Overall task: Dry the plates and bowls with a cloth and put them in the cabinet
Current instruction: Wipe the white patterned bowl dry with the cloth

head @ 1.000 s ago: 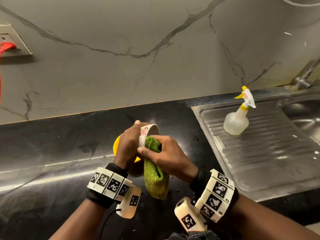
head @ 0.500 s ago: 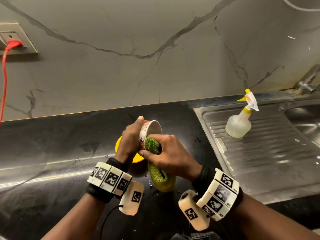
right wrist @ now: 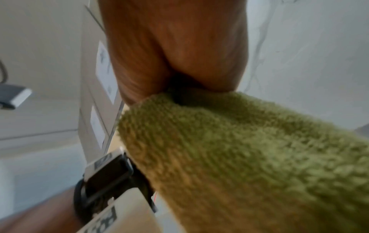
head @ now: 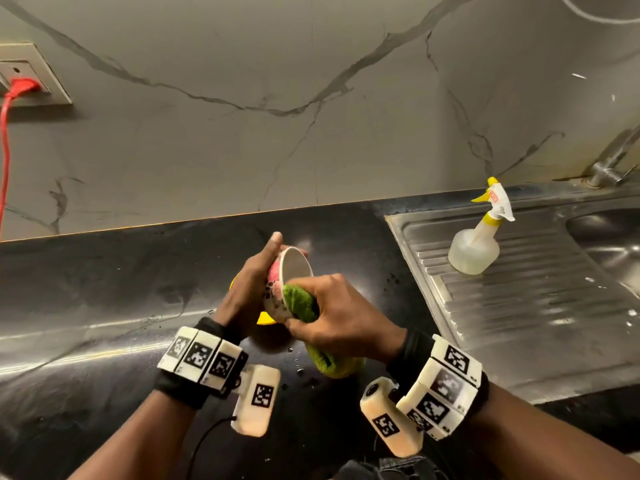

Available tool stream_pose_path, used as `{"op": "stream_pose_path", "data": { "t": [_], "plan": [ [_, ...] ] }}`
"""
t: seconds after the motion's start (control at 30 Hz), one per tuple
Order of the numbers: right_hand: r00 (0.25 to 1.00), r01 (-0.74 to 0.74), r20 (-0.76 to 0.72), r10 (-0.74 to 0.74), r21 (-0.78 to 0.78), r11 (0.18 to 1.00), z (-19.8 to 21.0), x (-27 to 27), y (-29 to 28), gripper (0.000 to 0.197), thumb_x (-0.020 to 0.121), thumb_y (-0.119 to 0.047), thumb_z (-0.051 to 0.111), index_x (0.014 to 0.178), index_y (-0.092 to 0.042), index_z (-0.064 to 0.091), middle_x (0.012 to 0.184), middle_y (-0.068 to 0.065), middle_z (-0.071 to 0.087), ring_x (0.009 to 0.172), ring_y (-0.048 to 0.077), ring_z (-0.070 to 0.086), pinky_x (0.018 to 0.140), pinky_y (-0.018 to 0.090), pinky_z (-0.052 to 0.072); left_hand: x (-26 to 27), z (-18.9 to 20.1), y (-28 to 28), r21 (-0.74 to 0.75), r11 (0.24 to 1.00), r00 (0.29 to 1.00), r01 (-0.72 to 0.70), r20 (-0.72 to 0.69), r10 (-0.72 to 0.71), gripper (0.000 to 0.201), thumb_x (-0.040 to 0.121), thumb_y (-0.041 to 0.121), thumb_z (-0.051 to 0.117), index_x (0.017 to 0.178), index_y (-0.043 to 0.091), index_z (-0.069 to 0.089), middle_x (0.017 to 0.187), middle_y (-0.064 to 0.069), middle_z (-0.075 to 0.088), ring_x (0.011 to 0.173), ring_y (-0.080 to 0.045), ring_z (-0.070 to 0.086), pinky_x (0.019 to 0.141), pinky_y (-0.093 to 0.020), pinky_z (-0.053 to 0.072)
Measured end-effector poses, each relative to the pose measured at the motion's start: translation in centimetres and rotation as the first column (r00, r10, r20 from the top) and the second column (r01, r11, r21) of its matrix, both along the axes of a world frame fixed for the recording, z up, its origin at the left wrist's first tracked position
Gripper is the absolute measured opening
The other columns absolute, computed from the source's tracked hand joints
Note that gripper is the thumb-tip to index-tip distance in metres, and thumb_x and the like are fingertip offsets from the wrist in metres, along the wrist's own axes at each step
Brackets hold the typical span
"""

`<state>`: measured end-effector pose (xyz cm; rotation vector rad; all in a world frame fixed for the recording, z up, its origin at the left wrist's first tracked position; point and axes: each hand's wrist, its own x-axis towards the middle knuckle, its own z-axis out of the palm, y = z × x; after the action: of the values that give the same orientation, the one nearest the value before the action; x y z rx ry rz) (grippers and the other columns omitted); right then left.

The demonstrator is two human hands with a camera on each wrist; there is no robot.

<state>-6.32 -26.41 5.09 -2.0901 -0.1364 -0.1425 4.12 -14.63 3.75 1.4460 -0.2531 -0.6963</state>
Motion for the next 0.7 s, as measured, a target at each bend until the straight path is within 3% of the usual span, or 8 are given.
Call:
{"op": "stream_pose_path", "data": {
  "t": [0.07, 0.13, 0.2, 0.27, 0.4, 0.53, 0.63, 0.7],
  "plan": [
    [0.999, -0.019, -0.033, 0.020, 0.029, 0.999, -0.2, 0.1, 0.5, 0.012, 0.081, -0.008, 0.073, 0.077, -0.010, 0.062, 0.067, -0.001, 0.060, 0.057, 0.006, 0.053, 0.055, 0.017, 0.044, -0.2, 0.1, -0.1, -0.060, 0.998, 0.999, -0.028, -0.033, 0.026, 0.052, 0.099, 0.046, 0.044, 0.096, -0.002, 0.064, 0.072, -0.016, 0.057, 0.056, -0.022, 0.058, 0.051, -0.025, 0.048],
    [0.995, -0.006, -0.099, 0.022, 0.161, 0.987, -0.3, 0.4, 0.5, 0.014, 0.079, -0.012, 0.077, 0.083, -0.006, 0.065, 0.075, 0.005, 0.067, 0.068, 0.015, 0.063, 0.066, 0.033, 0.056, -0.6, -0.2, -0.2, -0.134, 0.988, 0.997, -0.072, 0.003, 0.073, 0.044, 0.102, 0.036, 0.042, 0.088, -0.001, 0.062, 0.064, -0.012, 0.058, 0.050, -0.018, 0.058, 0.047, -0.022, 0.048],
    [0.984, 0.009, -0.170, 0.054, 0.346, 0.938, -0.2, 0.6, 0.3, 0.028, 0.076, -0.017, 0.081, 0.095, -0.001, 0.067, 0.092, 0.017, 0.071, 0.088, 0.031, 0.070, 0.084, 0.049, 0.058, -0.7, -0.8, -0.1, -0.154, 0.982, 0.979, -0.110, 0.151, 0.134, 0.044, 0.103, 0.033, 0.041, 0.097, -0.004, 0.065, 0.070, -0.014, 0.065, 0.058, -0.021, 0.065, 0.053, -0.026, 0.053],
    [0.974, 0.057, -0.217, 0.059, 0.494, 0.868, 0.0, 0.7, 0.2, 0.033, 0.078, -0.013, 0.080, 0.101, 0.004, 0.066, 0.098, 0.023, 0.070, 0.094, 0.036, 0.069, 0.091, 0.054, 0.054, -0.6, -1.7, 0.0, -0.138, 0.982, 0.896, -0.131, 0.408, 0.177, 0.045, 0.100, 0.038, 0.039, 0.103, 0.004, 0.069, 0.083, -0.015, 0.071, 0.074, -0.030, 0.069, 0.063, -0.036, 0.057],
    [0.984, 0.135, -0.153, -0.093, 0.290, 0.948, -0.5, 1.0, 0.3, 0.020, 0.082, -0.018, 0.076, 0.095, -0.005, 0.068, 0.088, 0.013, 0.072, 0.084, 0.029, 0.071, 0.080, 0.052, 0.057, -0.5, -2.3, 0.4, -0.087, 0.990, 0.790, -0.107, 0.597, 0.138, 0.041, 0.095, 0.046, 0.039, 0.106, 0.021, 0.069, 0.091, -0.009, 0.071, 0.082, -0.034, 0.068, 0.070, -0.047, 0.055],
    [0.995, 0.104, -0.010, -0.103, 0.095, 0.990, -0.8, 1.0, 0.2, 0.012, 0.083, -0.017, 0.073, 0.084, -0.008, 0.065, 0.072, 0.008, 0.067, 0.065, 0.021, 0.063, 0.062, 0.039, 0.054, 0.2, -0.8, 0.7, 0.029, 0.998, 0.936, -0.049, 0.349, 0.036, 0.043, 0.084, 0.059, 0.052, 0.093, 0.022, 0.071, 0.087, -0.005, 0.067, 0.081, -0.023, 0.060, 0.075, -0.042, 0.049],
    [0.998, 0.051, 0.045, -0.052, 0.010, 0.999, -0.9, 0.8, 0.7, 0.017, 0.083, -0.012, 0.072, 0.073, -0.012, 0.059, 0.060, -0.004, 0.055, 0.053, 0.008, 0.049, 0.052, 0.018, 0.039, -0.8, 0.4, 0.1, -0.051, 0.997, 0.998, -0.061, 0.011, 0.062, 0.041, 0.096, 0.046, 0.053, 0.072, 0.013, 0.058, 0.063, -0.006, 0.055, 0.055, -0.017, 0.055, 0.053, -0.023, 0.047],
    [0.998, 0.056, -0.001, -0.056, 0.025, 0.998, -1.1, 0.9, 1.2, 0.022, 0.082, -0.014, 0.076, 0.071, -0.016, 0.057, 0.059, -0.008, 0.053, 0.054, 0.004, 0.050, 0.054, 0.013, 0.037, -1.7, 0.6, -0.3, -0.155, 0.984, 0.990, -0.090, -0.123, 0.071, 0.043, 0.101, 0.037, 0.046, 0.068, 0.010, 0.055, 0.055, -0.007, 0.053, 0.042, -0.014, 0.054, 0.042, -0.017, 0.045]
  ]
}}
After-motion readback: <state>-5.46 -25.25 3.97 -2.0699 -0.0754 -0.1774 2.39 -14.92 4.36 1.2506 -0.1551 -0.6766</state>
